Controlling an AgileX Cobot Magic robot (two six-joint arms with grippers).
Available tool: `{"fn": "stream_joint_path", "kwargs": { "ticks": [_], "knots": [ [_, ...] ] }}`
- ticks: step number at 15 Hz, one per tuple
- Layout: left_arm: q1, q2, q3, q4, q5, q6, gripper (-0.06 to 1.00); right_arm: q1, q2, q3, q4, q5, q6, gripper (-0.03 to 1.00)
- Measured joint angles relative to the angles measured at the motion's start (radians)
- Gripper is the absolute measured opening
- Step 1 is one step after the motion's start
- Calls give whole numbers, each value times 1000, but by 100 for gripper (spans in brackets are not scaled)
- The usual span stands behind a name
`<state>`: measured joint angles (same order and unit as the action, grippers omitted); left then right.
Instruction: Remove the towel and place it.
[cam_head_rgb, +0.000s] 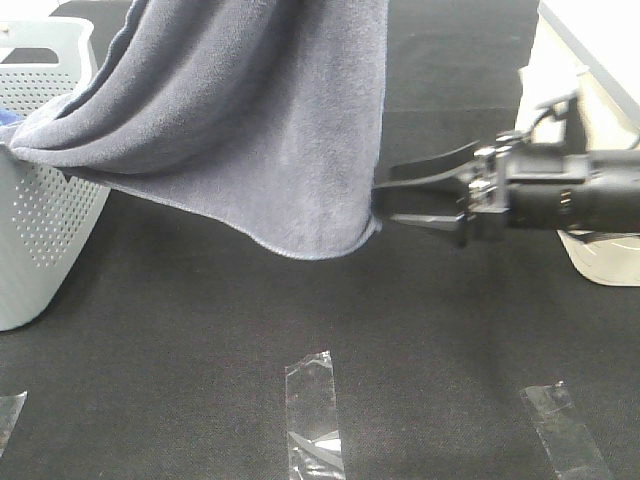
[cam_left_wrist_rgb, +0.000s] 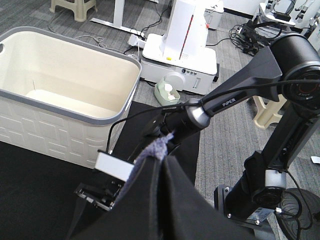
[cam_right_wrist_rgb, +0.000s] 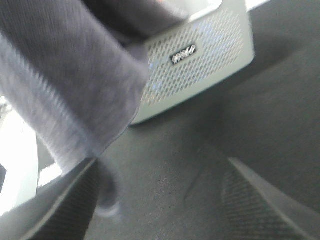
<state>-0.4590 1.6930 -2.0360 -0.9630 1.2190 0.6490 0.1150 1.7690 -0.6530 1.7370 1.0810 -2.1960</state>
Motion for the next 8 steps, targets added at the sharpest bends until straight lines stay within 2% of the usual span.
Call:
{"fn": "stream_joint_path", "kwargs": {
  "ticks": [7, 8],
  "knots": [
    [0, 0, 0, 0, 0, 1, 0, 10, 5, -2, -20, -4, 3, 66],
    [0, 0, 0, 0, 0, 1, 0, 10, 5, -2, -59, 0, 12, 66]
  ]
}}
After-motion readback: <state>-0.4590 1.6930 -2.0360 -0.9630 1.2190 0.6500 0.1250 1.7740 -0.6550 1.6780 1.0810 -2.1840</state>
